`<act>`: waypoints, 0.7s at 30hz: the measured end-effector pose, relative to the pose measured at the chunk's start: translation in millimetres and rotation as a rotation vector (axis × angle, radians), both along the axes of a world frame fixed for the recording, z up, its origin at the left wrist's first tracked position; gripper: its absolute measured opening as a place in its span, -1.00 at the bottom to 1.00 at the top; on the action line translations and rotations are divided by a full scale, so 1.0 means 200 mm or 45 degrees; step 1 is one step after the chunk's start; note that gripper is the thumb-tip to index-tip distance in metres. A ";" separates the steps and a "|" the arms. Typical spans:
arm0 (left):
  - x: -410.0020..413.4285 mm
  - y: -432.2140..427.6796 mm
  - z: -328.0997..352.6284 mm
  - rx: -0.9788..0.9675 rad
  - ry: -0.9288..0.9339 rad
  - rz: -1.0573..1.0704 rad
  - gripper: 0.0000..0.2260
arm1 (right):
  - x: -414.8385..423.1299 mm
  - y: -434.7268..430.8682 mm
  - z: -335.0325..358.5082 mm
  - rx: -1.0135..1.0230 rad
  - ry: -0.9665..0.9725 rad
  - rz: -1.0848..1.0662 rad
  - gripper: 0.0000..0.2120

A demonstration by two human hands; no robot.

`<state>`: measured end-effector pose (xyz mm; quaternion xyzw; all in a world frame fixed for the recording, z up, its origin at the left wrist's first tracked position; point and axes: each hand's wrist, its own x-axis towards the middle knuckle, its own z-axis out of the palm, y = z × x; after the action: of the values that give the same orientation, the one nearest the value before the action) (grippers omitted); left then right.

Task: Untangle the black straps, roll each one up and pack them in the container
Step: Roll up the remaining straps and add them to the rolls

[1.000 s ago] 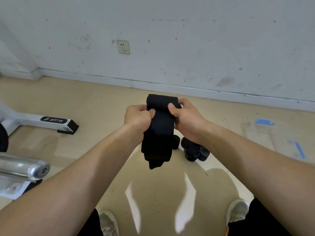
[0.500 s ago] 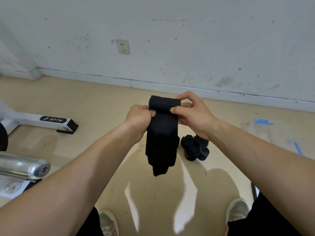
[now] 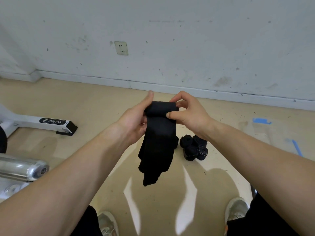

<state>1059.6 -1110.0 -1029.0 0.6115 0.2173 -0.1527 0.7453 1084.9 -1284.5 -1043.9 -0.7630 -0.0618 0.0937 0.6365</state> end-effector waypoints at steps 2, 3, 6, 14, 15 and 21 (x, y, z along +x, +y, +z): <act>0.00 -0.02 -0.01 0.026 -0.044 0.034 -0.59 | -0.01 0.02 -0.01 -0.027 -0.059 -0.030 -0.71; 0.00 -0.02 -0.01 0.017 -0.057 0.073 -0.61 | -0.02 0.03 -0.02 0.008 -0.060 -0.069 -0.68; 0.02 -0.02 0.01 -0.044 -0.109 0.158 -0.64 | -0.05 0.08 -0.06 0.195 0.129 -0.217 -0.57; 0.01 -0.08 0.01 -0.037 -0.199 0.307 -0.72 | -0.10 0.18 -0.09 0.062 0.131 -0.167 -0.80; 0.01 -0.09 0.01 -0.036 -0.204 0.321 -0.73 | -0.10 0.19 -0.09 0.008 0.100 -0.170 -0.81; -0.01 -0.12 -0.06 0.016 -0.240 0.343 -0.70 | -0.14 0.23 -0.10 -0.140 0.065 -0.125 -0.78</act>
<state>1057.7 -1134.5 -1041.0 0.5931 0.2274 0.0080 0.7723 1057.9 -1239.4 -1063.2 -0.7964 -0.0027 0.0849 0.5988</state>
